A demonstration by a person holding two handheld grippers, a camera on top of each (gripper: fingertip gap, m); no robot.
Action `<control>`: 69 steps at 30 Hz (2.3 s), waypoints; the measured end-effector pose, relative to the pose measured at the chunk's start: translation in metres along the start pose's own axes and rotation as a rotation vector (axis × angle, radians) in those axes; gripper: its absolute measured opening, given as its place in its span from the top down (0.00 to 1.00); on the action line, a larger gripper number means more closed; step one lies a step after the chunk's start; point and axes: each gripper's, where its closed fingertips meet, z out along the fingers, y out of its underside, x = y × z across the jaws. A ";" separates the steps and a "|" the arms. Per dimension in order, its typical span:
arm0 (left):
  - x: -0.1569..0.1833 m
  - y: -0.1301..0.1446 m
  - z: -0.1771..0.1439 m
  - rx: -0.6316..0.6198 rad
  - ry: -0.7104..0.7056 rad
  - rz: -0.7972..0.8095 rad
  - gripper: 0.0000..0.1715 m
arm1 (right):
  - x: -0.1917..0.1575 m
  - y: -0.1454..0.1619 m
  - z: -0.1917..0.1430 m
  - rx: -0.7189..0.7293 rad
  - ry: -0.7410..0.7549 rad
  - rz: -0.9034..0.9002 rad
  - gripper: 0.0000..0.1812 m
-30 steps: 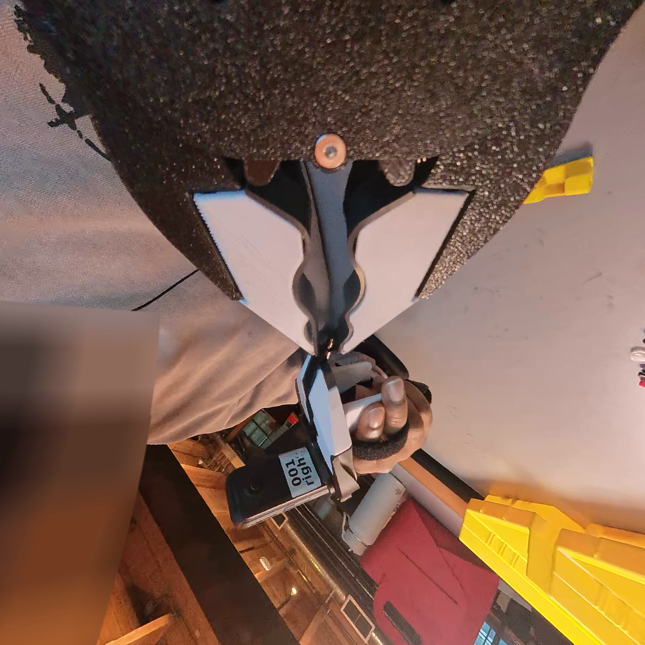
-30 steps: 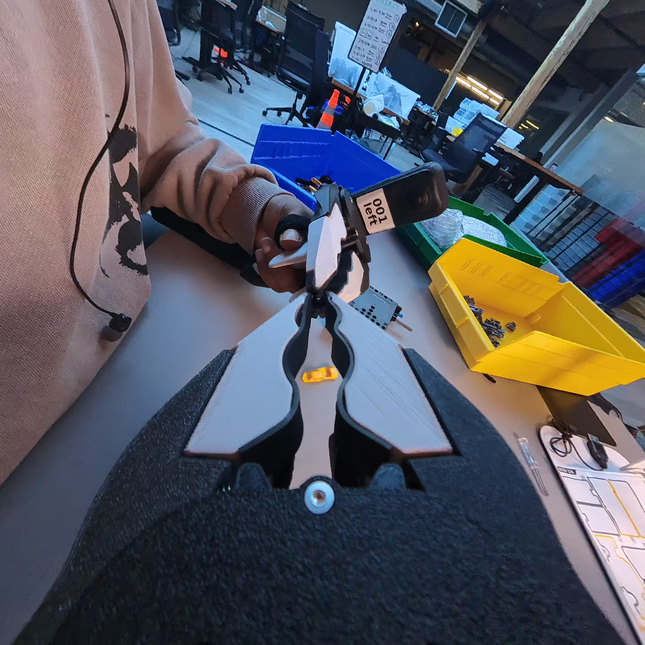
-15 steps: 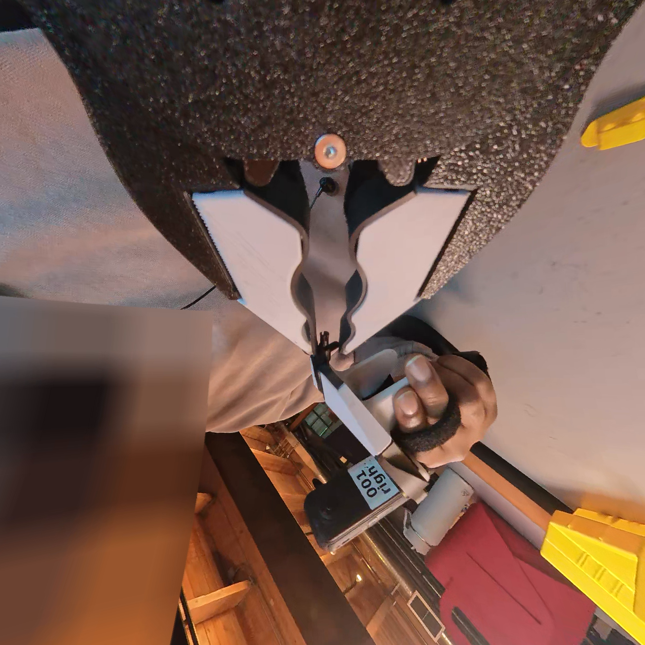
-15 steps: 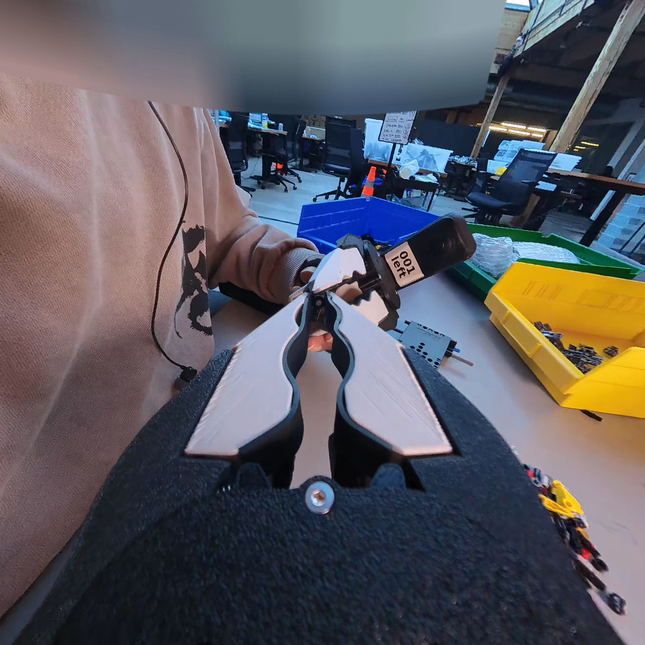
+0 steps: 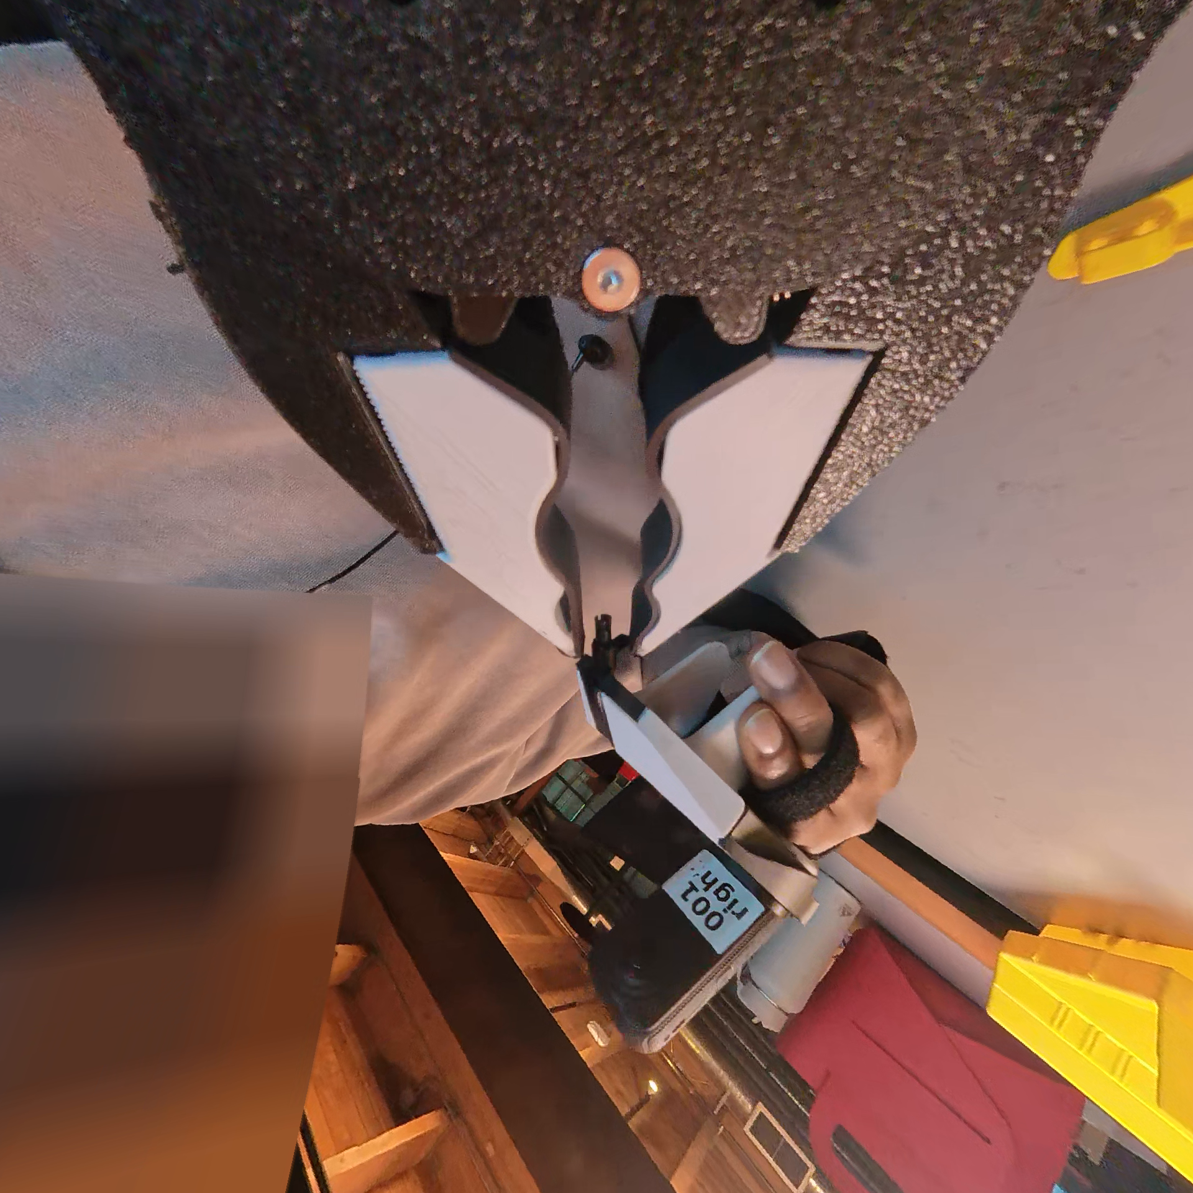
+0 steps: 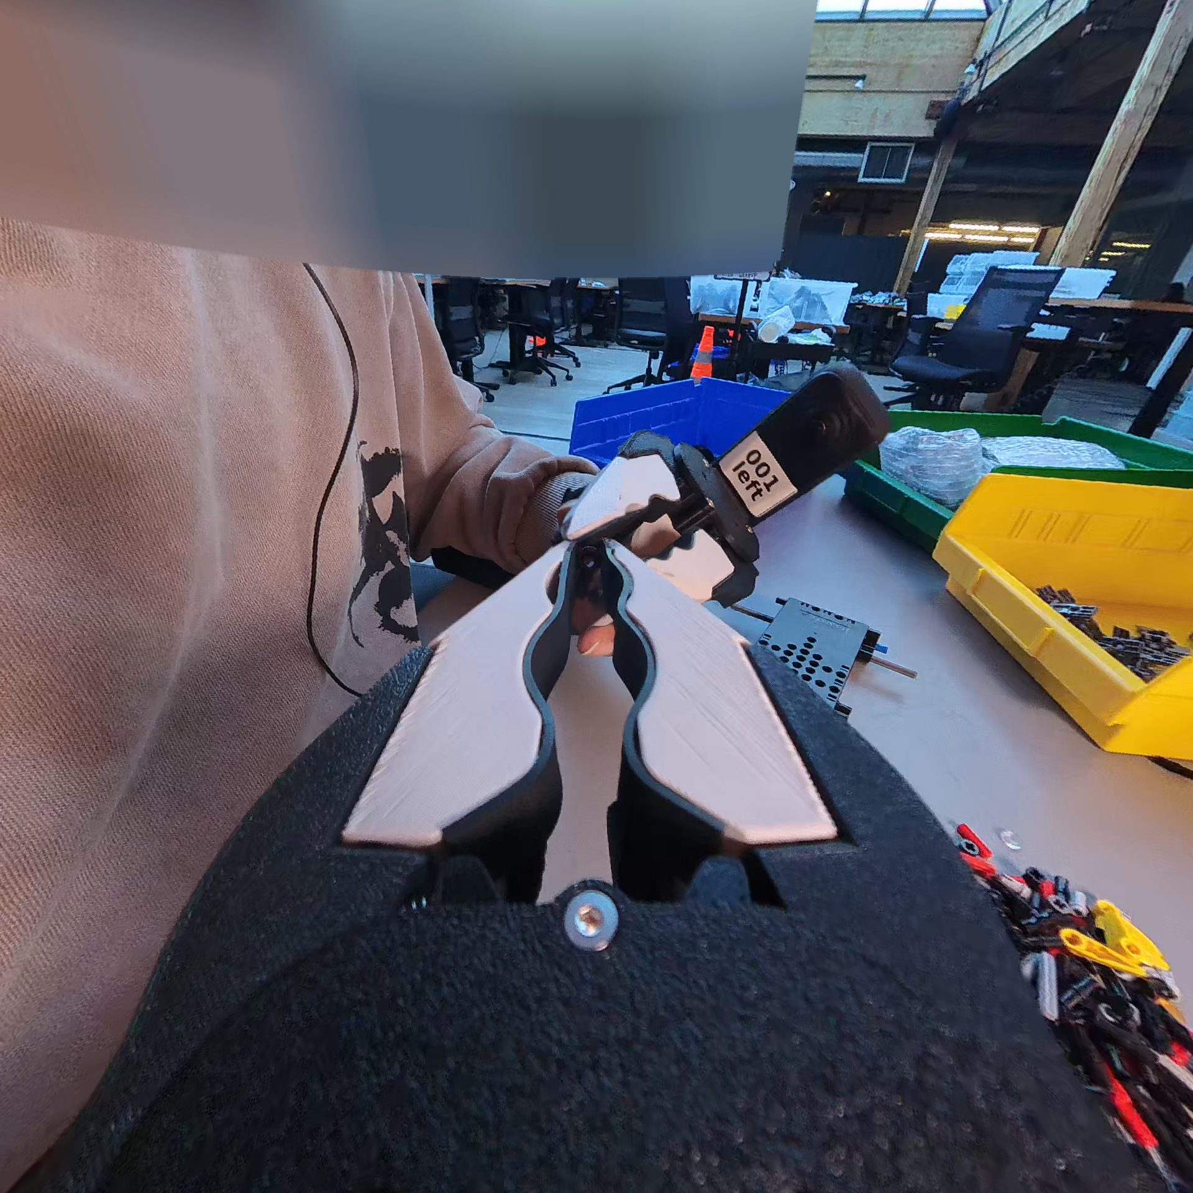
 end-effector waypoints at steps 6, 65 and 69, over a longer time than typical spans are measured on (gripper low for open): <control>0.002 -0.001 0.000 0.000 0.002 0.011 0.96 | -0.002 0.001 0.001 -0.003 -0.007 0.000 0.97; -0.066 0.006 -0.024 0.006 -0.332 -0.081 0.96 | 0.172 0.032 -0.481 -0.701 1.878 -0.163 0.97; -0.061 0.006 -0.021 0.020 -0.299 -0.089 0.96 | 0.172 0.052 -0.481 -0.582 1.832 0.037 0.61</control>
